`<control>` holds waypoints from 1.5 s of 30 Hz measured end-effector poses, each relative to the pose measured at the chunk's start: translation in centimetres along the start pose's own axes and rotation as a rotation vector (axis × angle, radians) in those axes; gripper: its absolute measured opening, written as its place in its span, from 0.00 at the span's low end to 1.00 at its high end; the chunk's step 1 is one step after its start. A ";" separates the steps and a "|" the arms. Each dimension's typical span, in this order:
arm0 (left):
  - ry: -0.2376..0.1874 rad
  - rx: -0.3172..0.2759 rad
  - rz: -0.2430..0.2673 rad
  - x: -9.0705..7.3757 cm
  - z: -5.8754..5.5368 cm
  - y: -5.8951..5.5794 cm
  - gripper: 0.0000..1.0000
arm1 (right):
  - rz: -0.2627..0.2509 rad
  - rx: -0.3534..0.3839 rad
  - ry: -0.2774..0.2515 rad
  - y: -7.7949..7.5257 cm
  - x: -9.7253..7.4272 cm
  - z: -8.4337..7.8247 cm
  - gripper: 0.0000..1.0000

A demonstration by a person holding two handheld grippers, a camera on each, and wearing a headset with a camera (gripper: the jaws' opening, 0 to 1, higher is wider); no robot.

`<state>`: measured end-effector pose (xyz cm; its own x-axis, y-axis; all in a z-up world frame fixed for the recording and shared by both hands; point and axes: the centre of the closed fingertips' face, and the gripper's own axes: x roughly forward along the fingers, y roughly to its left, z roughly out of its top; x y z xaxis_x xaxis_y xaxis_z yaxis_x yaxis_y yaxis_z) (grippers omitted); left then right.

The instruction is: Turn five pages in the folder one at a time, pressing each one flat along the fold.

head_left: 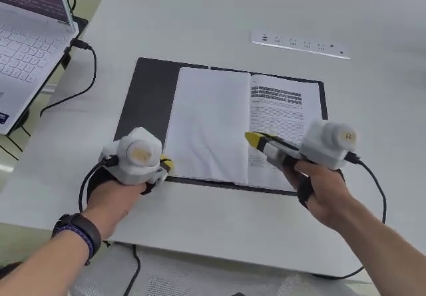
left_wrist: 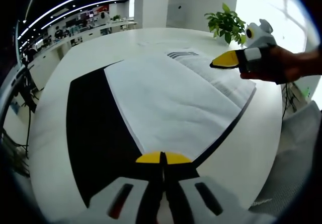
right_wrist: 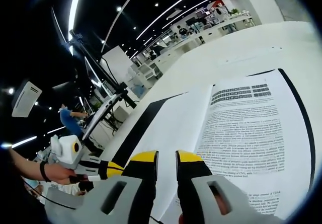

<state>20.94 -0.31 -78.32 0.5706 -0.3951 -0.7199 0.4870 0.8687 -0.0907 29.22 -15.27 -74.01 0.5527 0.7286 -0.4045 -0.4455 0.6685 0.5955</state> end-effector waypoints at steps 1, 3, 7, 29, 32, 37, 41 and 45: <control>0.000 -0.002 0.002 0.0 0.0 0.0 0.00 | 0.000 0.006 -0.002 -0.1 0.1 0.1 0.12; -0.001 -0.009 0.002 0.0 0.0 0.1 0.00 | 0.003 0.020 -0.007 -0.2 0.8 0.3 0.11; -0.005 -0.030 0.002 0.1 -0.1 0.1 0.00 | 0.003 0.027 -0.010 -0.6 2.0 0.4 0.07; -0.014 -0.007 0.000 0.6 -0.3 0.4 0.00 | 0.018 0.024 -0.019 -1.7 4.2 0.8 0.00; -0.013 0.004 -0.006 0.6 -0.2 0.4 0.00 | 0.011 0.038 -0.043 -2.1 4.5 1.5 0.00; 0.000 -0.058 -0.006 0.6 0.0 0.4 0.00 | -0.002 0.082 -0.077 -2.7 5.5 2.7 0.00; -0.001 -0.054 0.002 0.4 0.0 0.2 0.00 | -0.015 0.117 -0.112 -3.3 6.2 3.5 0.00; -0.004 -0.076 0.001 0.3 0.1 0.1 0.00 | -0.028 0.139 -0.143 -3.7 6.7 4.3 0.00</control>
<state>21.24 -0.36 -78.51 0.5734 -0.3954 -0.7175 0.4348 0.8892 -0.1426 37.61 -13.47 -75.97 0.6624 0.6749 -0.3252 -0.3329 0.6540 0.6793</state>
